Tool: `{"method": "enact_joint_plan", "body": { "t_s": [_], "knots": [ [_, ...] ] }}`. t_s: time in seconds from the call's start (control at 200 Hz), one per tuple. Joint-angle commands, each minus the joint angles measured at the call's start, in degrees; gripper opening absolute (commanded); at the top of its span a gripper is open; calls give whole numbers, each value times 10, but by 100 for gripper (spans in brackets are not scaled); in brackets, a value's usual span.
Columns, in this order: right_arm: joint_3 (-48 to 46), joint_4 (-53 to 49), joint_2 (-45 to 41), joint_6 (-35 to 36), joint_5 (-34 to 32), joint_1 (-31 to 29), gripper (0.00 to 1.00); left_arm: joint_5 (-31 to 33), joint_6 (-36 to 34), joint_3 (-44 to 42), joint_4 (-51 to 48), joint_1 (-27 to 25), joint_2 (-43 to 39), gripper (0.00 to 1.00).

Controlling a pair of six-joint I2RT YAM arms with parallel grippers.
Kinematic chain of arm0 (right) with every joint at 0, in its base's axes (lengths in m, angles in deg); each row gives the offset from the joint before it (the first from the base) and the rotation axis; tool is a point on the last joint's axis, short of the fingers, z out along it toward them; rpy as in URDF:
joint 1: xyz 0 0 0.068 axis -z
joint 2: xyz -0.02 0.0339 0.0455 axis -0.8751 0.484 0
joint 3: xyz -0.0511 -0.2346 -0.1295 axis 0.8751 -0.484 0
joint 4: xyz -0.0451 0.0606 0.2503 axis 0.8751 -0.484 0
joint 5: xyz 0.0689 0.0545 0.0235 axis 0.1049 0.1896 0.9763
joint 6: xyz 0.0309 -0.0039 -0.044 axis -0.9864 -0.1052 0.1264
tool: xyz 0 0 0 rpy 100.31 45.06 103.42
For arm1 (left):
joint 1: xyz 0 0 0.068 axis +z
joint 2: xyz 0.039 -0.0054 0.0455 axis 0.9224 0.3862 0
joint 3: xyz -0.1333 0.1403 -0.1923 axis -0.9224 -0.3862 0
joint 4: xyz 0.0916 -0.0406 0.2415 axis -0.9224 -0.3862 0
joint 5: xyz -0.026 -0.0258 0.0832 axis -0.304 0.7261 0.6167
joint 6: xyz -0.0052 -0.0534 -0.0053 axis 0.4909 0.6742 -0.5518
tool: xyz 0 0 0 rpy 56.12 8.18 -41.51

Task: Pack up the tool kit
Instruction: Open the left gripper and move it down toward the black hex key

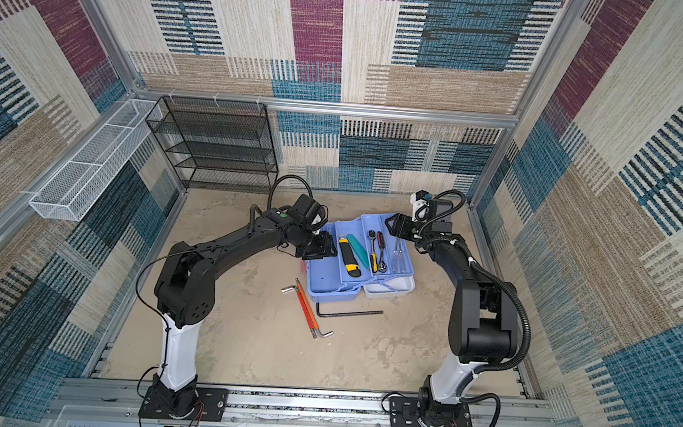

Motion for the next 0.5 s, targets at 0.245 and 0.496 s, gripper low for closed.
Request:
{"method": "enact_joint_plan", "body": {
  "t_s": [0.245,0.496],
  "knots": [
    [-71,-12,-109,15,-65,-2,86,22,-49,-92,37,-1,-72,70],
    [-122,-20,-160,-4,-101,-2,86,54,-131,-167,38,-24,-136,72]
  ]
}}
